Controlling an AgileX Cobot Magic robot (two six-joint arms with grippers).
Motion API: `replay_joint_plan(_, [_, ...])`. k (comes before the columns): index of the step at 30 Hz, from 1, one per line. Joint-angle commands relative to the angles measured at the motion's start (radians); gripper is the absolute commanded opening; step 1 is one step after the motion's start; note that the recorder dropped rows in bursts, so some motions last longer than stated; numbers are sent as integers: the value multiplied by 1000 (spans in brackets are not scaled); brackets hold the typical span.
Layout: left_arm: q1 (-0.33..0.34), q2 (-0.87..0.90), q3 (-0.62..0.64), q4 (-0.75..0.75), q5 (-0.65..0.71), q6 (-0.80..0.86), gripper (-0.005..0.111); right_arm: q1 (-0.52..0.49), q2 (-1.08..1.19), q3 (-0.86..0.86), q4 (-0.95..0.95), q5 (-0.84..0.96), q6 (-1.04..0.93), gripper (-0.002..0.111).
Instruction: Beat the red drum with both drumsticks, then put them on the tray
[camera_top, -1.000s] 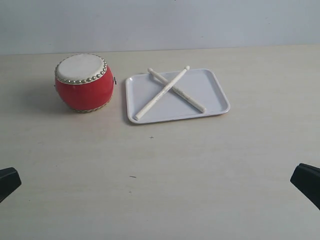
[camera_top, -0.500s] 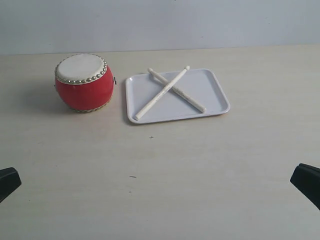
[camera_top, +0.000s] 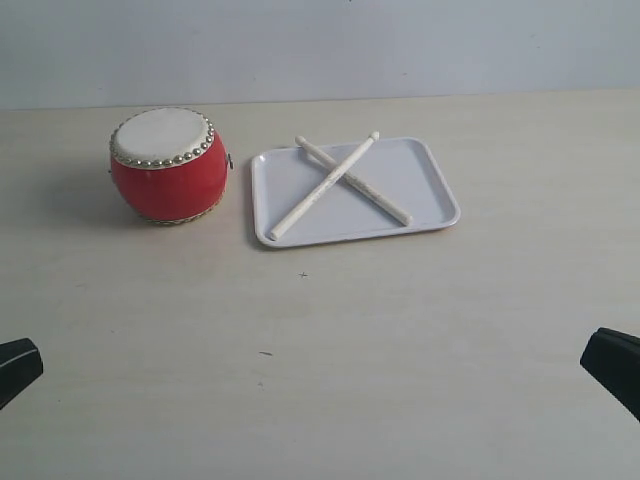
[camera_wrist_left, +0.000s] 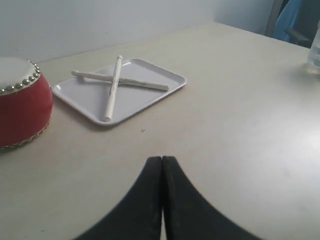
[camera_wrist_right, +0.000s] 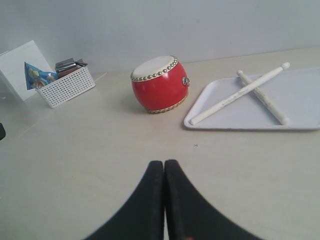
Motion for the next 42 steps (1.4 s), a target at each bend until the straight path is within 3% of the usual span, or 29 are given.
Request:
replay_joint_plan(1, [-4,-3,0,7,60,20,0,0,-5,5,-3,2,-9,0])
replay_joint_plan(8, [-4,-3,0,58,19,-170,0,0,-5,5,-3,2,-9,0])
replay_joint_plan(18, [-4,-13,0,58,47,-146,0,0,-5,5,-3,2,-9,0])
replay_joint_plan(25, [89,-210,0,58,164,-128,0,0,-5,5,-3,2,-9,0])
replay_joint_plan(28, [166,-305,0,58,238,-52,0,0,-5,5,-3,2,-9,0])
replay_joint_plan(36, [340,-305,0,58,320,-25,0,0,-7,5,-3,2,-9,0])
replay_joint_plan(42, [416,-305,0,58,322,-23,0,0,-7,5,-3,2,-9,0])
